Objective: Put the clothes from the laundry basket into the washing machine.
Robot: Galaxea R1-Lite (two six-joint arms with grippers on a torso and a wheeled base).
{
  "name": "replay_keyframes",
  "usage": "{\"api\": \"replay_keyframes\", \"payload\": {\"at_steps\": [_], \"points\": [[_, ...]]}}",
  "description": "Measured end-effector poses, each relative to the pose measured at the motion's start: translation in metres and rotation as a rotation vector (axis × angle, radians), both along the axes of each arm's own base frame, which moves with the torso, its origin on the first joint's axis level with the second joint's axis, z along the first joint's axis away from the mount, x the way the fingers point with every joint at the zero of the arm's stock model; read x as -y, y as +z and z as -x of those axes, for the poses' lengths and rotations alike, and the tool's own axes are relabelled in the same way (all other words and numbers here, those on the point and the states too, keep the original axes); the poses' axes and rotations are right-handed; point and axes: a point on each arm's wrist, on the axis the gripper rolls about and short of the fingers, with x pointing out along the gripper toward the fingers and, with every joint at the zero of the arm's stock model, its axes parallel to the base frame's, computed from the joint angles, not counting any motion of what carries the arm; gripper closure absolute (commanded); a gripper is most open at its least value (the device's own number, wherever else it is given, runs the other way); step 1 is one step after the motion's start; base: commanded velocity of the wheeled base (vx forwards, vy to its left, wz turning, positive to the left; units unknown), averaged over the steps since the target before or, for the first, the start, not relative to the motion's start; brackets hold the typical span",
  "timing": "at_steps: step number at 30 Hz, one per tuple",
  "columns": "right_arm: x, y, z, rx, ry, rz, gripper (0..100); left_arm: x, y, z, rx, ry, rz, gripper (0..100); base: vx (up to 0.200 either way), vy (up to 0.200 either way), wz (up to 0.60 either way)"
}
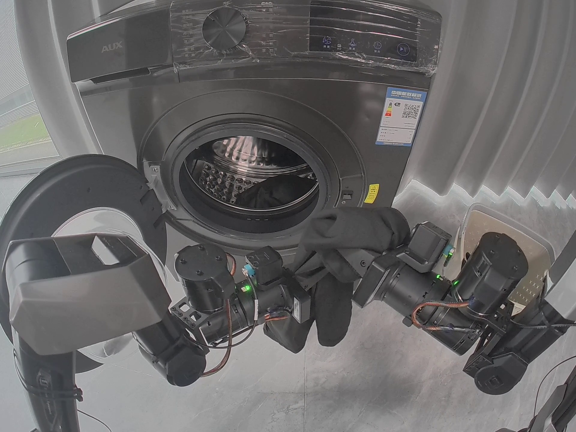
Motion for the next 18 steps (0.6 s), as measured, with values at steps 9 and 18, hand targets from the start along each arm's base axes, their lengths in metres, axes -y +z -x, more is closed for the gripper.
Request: {"api": "replay_keyframes", "payload": {"at_steps": [9,18], "points": [[0.011,0.0,-0.012,0.001,-0.051,0.0,100,-0.007,0.025,0.019,0.029,-0.015,0.025,100,0.0,0.0,0.0],[0.015,-0.007,-0.02,-0.014,-0.072,0.013,100,-0.019,0.042,0.029,0.05,0.0,0.044,100,0.0,0.0,0.0]]}}
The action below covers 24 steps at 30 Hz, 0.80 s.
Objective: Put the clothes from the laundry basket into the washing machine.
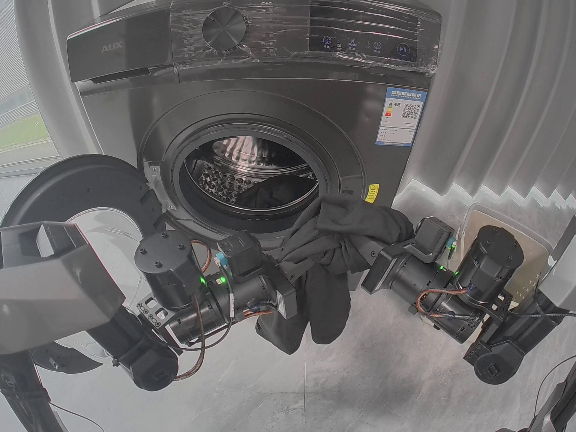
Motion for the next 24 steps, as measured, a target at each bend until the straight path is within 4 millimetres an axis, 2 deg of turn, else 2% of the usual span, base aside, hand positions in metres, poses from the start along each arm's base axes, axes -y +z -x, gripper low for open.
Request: {"api": "replay_keyframes", "payload": {"at_steps": [3,4,11,19,24], "points": [[0.0,-0.001,-0.001,-0.003,0.002,0.003,100,-0.001,0.003,0.0,0.007,0.003,0.006,100,0.0,0.0,0.0],[0.0,-0.002,-0.001,-0.006,0.002,0.005,0,-0.001,0.004,-0.001,0.009,0.006,0.008,100,0.0,0.0,0.0],[0.004,-0.014,0.006,-0.047,0.004,0.046,0,-0.004,0.009,-0.009,0.023,0.046,0.033,100,0.0,0.0,0.0],[0.021,-0.055,0.028,-0.112,0.062,0.29,0,-0.012,0.012,-0.017,0.025,0.084,0.048,100,0.0,0.0,0.0],[0.027,-0.069,0.039,-0.157,0.105,0.356,0,-0.014,0.012,-0.02,0.025,0.092,0.051,100,0.0,0.0,0.0]]}}
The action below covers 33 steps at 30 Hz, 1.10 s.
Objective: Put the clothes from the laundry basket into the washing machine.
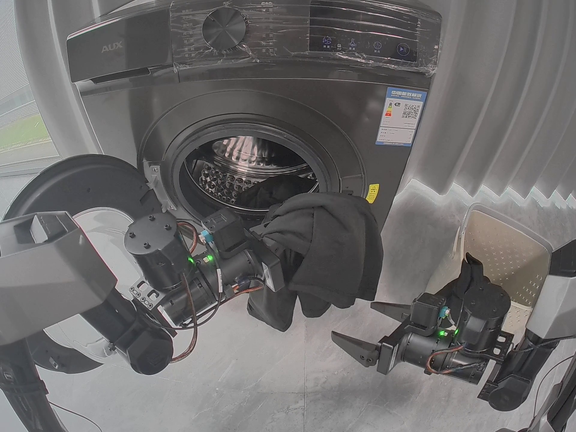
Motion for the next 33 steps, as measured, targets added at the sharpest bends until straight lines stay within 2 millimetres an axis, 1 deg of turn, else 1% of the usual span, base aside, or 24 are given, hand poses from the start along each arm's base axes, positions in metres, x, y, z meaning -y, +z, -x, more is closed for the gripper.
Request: {"api": "replay_keyframes", "payload": {"at_steps": [6,9,12,17,20,31,33], "points": [[0.005,-0.008,0.011,-0.036,0.037,0.041,0,0.0,0.001,-0.002,0.003,0.003,0.003,100,0.0,0.0,0.0],[0.006,-0.007,0.011,-0.024,0.043,0.051,0,0.0,0.001,-0.002,0.004,0.003,0.004,100,0.0,0.0,0.0],[0.003,-0.002,0.004,0.011,0.035,0.031,0,0.0,0.0,-0.002,0.003,0.003,0.003,100,0.0,0.0,0.0],[-0.007,0.017,-0.011,0.101,0.026,-0.036,0,0.001,-0.001,-0.002,0.0,0.001,0.001,100,0.0,0.0,0.0],[-0.014,0.023,-0.015,0.131,0.036,-0.059,0,0.002,0.0,-0.002,0.002,-0.001,0.003,100,0.0,0.0,0.0],[-0.047,0.015,-0.04,0.176,0.091,-0.083,0,0.005,0.001,-0.002,0.009,-0.01,0.008,100,0.0,0.0,0.0],[-0.052,0.014,-0.042,0.182,0.1,-0.089,0,0.007,0.0,-0.001,0.008,-0.016,0.007,100,0.0,0.0,0.0]]}}
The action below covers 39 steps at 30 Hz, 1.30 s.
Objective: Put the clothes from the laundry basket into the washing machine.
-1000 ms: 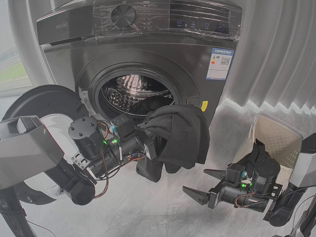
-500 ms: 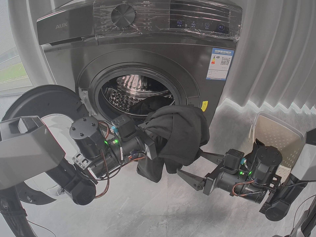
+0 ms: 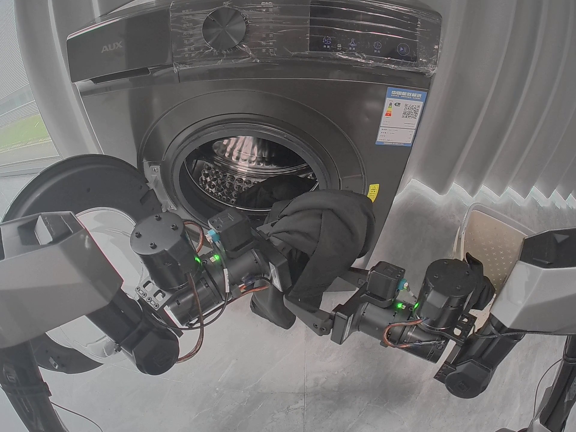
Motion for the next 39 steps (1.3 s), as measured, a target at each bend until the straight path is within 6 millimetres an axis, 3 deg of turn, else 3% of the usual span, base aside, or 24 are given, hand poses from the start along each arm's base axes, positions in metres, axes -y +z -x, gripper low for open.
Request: {"api": "replay_keyframes", "payload": {"at_steps": [15,16,32,33,39], "points": [[-0.024,-0.014,-0.018,0.01,0.023,-0.018,0,0.016,-0.005,0.002,-0.007,-0.014,0.005,100,0.0,0.0,0.0],[-0.026,-0.015,-0.02,0.009,0.02,-0.018,100,0.017,-0.005,0.002,-0.007,-0.014,0.004,100,0.0,0.0,0.0],[-0.024,-0.021,-0.029,-0.008,-0.039,-0.027,100,0.016,-0.007,0.002,-0.033,0.015,0.016,100,0.0,0.0,0.0],[-0.024,-0.021,-0.029,-0.008,-0.042,-0.026,100,0.015,-0.008,0.002,-0.035,0.016,0.016,0,0.0,0.0,0.0],[-0.022,-0.018,-0.027,-0.006,-0.047,-0.029,100,0.013,-0.009,0.003,-0.043,0.019,0.012,0,0.0,0.0,0.0]]}}
